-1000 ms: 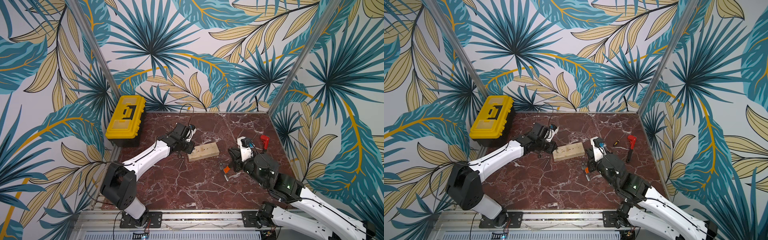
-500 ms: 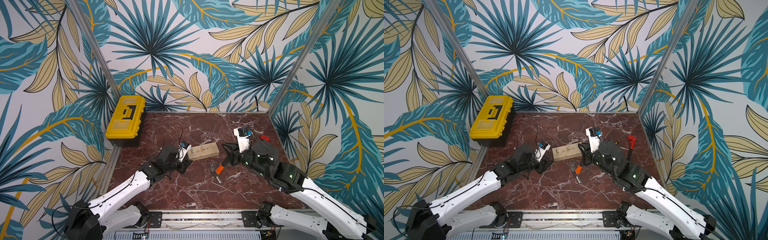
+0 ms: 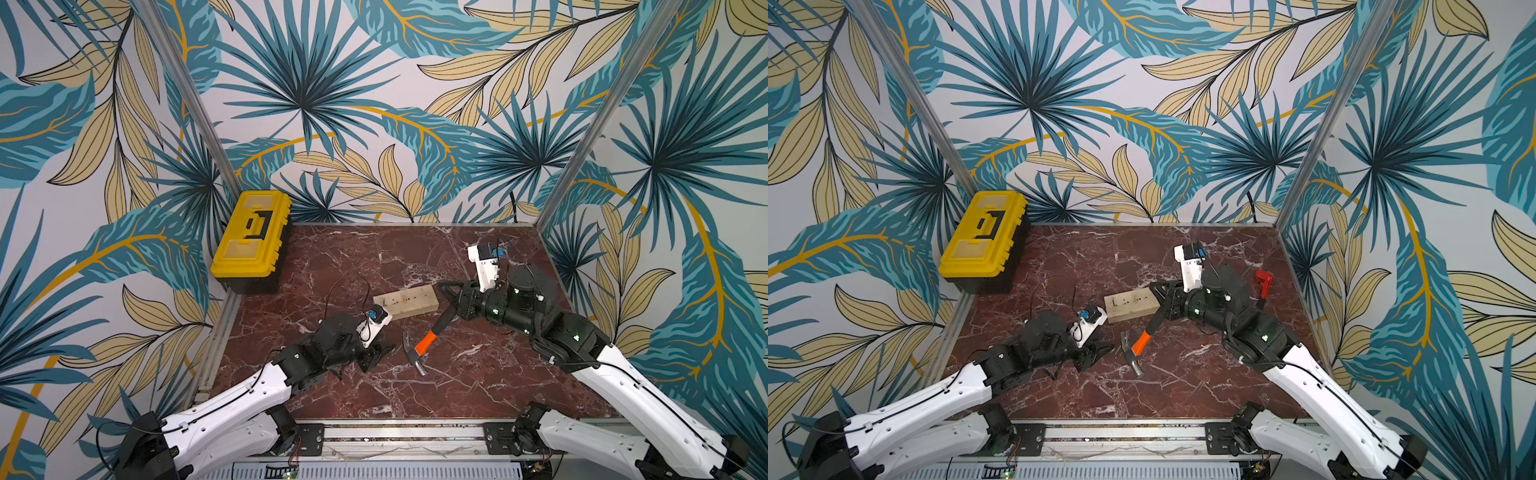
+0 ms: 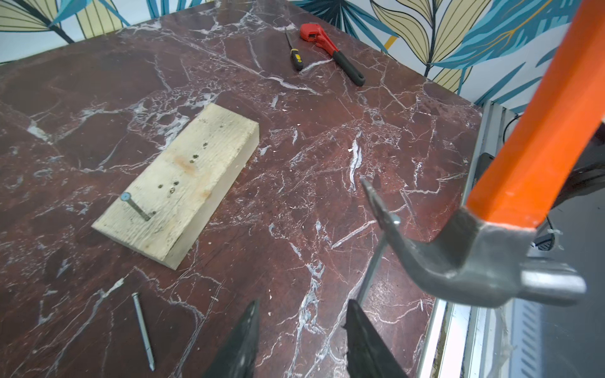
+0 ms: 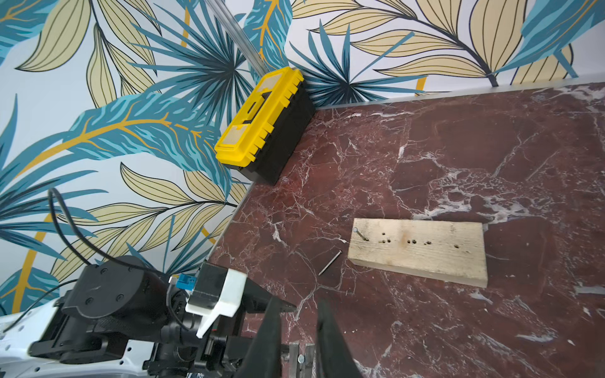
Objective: Use a claw hammer to pull out a nail
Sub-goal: Pick up the nail with the hammer.
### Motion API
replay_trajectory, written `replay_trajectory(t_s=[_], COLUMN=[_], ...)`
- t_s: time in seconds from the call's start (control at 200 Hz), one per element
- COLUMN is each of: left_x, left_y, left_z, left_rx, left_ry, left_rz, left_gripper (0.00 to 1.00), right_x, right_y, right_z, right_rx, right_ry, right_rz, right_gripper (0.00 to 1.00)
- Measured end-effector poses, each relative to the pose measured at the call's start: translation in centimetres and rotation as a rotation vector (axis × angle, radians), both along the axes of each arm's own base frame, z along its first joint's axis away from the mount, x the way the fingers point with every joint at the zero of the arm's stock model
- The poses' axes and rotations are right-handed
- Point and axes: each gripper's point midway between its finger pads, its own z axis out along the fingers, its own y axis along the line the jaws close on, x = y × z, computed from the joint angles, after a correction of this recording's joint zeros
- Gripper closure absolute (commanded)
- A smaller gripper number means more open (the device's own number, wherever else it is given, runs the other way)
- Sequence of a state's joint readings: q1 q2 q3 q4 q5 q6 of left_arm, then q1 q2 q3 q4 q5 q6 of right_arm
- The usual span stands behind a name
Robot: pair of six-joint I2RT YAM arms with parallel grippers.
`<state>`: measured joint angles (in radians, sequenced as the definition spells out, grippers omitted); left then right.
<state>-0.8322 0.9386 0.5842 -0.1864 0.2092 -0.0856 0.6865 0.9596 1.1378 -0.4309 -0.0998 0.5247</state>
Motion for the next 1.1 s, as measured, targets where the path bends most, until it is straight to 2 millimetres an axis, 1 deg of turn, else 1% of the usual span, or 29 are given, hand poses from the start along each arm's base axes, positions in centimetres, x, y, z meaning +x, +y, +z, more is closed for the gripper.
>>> replay_trajectory(t_s=[0.085,0.245,0.481,0.656,0.811,1.101], left_x=[-0.3,-0.7,-0.8,-0.8,-0.8,-1.3], left_y=[-0.5,-1.0,-1.1,-1.0,-0.9,-1.3], left_z=[-0.3,-0.9,-0.8,0.1,0.0,-0.1], left_rx=[0.011,0.031,0.029,0.010,0.010,0.003], left_ry=[-0.004,-0.009,-0.015,-0.036,-0.029,-0.017], left_rz=[-0.025,-0.054,-0.059,-0.050,-0.046,-0.078], left_gripper=[0.57,0.57,0.56,0.54,0.54,0.54], right_x=[0.0,0.0,0.0,0.1,0.2,0.2], right_y=[0.0,-0.2,-0.3,-0.3,-0.4,-0.4], right_z=[0.0,-0.5,-0.5,-0.3,-0.4,-0.3], right_rx=[0.005,-0.007,-0.007,-0.002,-0.004,-0.001], right_ry=[0.002,0.020,0.021,0.018,0.017,0.019], right_rz=[0.001,0.001,-0.001,-0.001,-0.008,-0.009], right_gripper=[1.00,1.00,1.00,1.00,1.00,1.00])
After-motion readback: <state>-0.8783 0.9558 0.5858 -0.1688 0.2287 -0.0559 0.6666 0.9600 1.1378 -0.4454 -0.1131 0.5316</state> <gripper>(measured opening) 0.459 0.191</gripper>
